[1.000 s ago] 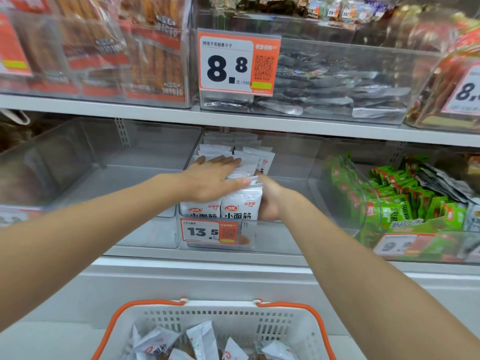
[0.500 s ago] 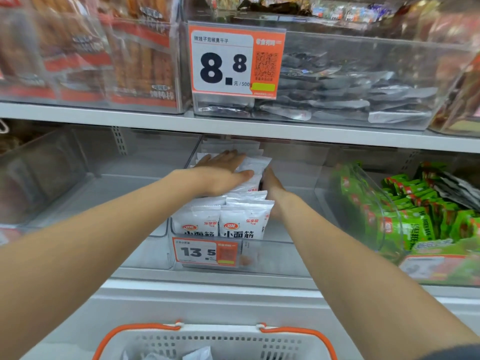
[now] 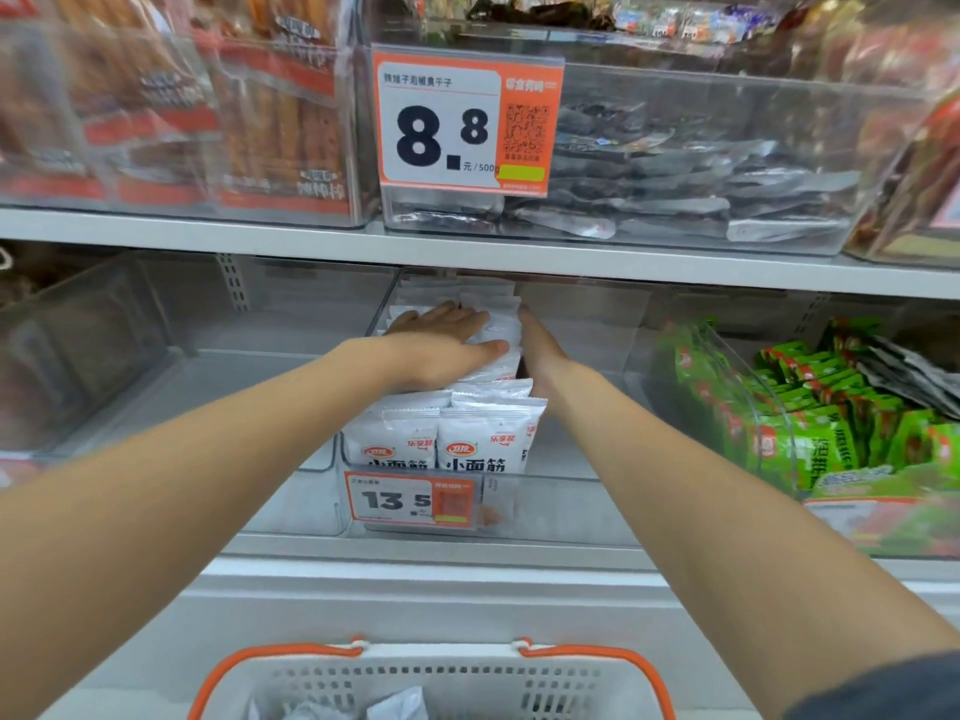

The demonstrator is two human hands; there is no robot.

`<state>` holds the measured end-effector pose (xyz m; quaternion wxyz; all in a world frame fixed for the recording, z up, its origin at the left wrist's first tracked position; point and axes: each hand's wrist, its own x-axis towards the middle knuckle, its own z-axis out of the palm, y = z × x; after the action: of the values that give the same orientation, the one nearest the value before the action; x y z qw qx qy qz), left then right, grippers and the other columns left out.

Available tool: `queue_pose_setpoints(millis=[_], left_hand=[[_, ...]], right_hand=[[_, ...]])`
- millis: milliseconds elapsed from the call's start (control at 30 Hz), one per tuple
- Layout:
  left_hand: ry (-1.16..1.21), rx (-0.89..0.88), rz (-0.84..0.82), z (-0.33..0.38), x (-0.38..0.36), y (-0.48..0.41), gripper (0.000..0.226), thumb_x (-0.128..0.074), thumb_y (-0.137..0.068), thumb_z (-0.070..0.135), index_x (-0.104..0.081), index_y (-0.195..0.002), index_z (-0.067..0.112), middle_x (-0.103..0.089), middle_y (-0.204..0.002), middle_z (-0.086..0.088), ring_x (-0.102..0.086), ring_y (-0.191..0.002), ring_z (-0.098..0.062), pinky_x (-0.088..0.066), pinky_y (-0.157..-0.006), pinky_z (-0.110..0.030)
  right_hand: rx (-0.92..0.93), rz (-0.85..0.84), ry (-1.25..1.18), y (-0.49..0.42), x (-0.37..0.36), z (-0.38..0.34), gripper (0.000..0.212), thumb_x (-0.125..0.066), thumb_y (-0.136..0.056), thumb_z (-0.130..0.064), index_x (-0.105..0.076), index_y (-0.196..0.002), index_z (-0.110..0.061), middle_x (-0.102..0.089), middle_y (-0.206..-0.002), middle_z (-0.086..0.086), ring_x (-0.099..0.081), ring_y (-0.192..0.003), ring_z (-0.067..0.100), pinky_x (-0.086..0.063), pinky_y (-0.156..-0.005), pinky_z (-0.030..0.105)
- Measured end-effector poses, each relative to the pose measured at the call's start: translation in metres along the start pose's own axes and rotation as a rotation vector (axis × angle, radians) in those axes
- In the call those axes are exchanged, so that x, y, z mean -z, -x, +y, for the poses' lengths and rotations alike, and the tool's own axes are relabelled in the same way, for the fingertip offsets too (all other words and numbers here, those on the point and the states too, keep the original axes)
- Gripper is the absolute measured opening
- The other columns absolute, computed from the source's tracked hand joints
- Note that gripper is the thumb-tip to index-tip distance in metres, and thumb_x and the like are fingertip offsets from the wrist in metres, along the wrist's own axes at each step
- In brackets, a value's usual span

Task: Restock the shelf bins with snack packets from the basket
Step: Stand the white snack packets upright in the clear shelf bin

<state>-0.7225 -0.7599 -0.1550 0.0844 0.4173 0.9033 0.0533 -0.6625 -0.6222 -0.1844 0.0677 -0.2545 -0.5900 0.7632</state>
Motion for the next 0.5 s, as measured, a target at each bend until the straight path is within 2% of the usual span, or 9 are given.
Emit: queue_pose_setpoints(millis=[67, 200, 267, 300, 333, 367, 433, 500], left_hand=[[0.035, 0.001, 0.011, 0.000, 0.000, 0.001, 0.070, -0.018, -0.096, 0.066, -0.007, -0.156, 0.031, 0.001, -0.163, 0.010, 0.007, -0.149, -0.009, 0.001, -0.121, -0.039], [0.010, -0.008, 0.011, -0.002, -0.001, 0.000, 0.070, -0.017, -0.095, 0.068, -0.007, -0.156, 0.033, 0.000, -0.163, 0.013, 0.006, -0.149, -0.007, 0.000, -0.121, -0.041], [0.007, -0.023, 0.014, -0.002, -0.001, -0.001, 0.070, -0.017, -0.095, 0.068, -0.007, -0.155, 0.034, 0.000, -0.163, 0.012, 0.006, -0.149, -0.009, -0.001, -0.121, -0.042], [0.009, -0.030, 0.019, -0.001, -0.001, 0.000, 0.069, -0.017, -0.096, 0.067, -0.007, -0.155, 0.033, 0.000, -0.163, 0.011, 0.006, -0.150, -0.010, -0.001, -0.122, -0.042], [0.014, -0.037, 0.024, -0.001, 0.001, 0.001, 0.068, -0.017, -0.096, 0.066, -0.008, -0.155, 0.033, 0.000, -0.163, 0.010, 0.005, -0.150, -0.010, 0.000, -0.122, -0.042], [0.023, -0.044, 0.027, -0.001, 0.001, 0.003, 0.067, -0.017, -0.097, 0.064, -0.009, -0.155, 0.032, -0.001, -0.163, 0.010, 0.005, -0.150, -0.010, 0.001, -0.122, -0.042], [0.048, -0.055, 0.034, -0.001, 0.002, 0.006, 0.064, -0.017, -0.099, 0.061, -0.014, -0.155, 0.031, -0.004, -0.163, 0.009, 0.003, -0.150, -0.011, 0.003, -0.121, -0.043], [0.080, -0.072, 0.053, 0.000, 0.002, 0.015, 0.059, -0.017, -0.102, 0.055, -0.022, -0.154, 0.029, -0.013, -0.162, 0.006, -0.004, -0.150, -0.014, -0.001, -0.121, -0.045]], right_hand=[[-0.028, -0.039, 0.037, 0.004, -0.004, -0.006, 0.054, -0.025, -0.103, -0.051, -0.062, -0.085, -0.014, -0.069, -0.066, 0.010, -0.067, -0.058, 0.023, -0.052, -0.051, 0.022], [-0.073, -0.097, 0.012, 0.010, -0.001, -0.005, 0.053, -0.032, -0.100, -0.054, -0.065, -0.104, -0.012, -0.075, -0.094, 0.012, -0.073, -0.073, 0.024, -0.056, -0.060, 0.026], [-0.104, -0.042, -0.004, 0.024, 0.006, -0.005, 0.054, -0.030, -0.100, -0.056, -0.062, -0.111, -0.015, -0.071, -0.106, 0.007, -0.072, -0.079, 0.023, -0.057, -0.061, 0.023], [-0.109, 0.020, 0.008, 0.029, 0.012, -0.004, 0.052, -0.028, -0.100, -0.058, -0.056, -0.121, -0.020, -0.064, -0.121, 0.005, -0.070, -0.095, 0.025, -0.057, -0.075, 0.023], [-0.139, 0.029, 0.028, 0.034, 0.019, -0.004, 0.061, -0.026, -0.098, -0.062, -0.049, -0.135, -0.019, -0.055, -0.137, 0.008, -0.062, -0.116, 0.028, -0.052, -0.095, 0.028], [-0.199, -0.023, 0.050, 0.039, 0.023, -0.003, 0.069, -0.025, -0.096, -0.066, -0.049, -0.135, -0.014, -0.049, -0.144, 0.012, -0.053, -0.127, 0.030, -0.043, -0.107, 0.035], [-0.302, -0.147, 0.123, 0.047, 0.020, 0.001, 0.078, -0.023, -0.093, -0.071, -0.060, -0.121, -0.008, -0.061, -0.130, 0.014, -0.056, -0.123, 0.029, -0.042, -0.106, 0.041], [-0.359, -0.205, 0.119, 0.051, 0.008, 0.007, 0.072, -0.028, -0.094, -0.069, -0.065, -0.108, -0.009, -0.068, -0.114, 0.012, -0.061, -0.111, 0.027, -0.045, -0.102, 0.039]])
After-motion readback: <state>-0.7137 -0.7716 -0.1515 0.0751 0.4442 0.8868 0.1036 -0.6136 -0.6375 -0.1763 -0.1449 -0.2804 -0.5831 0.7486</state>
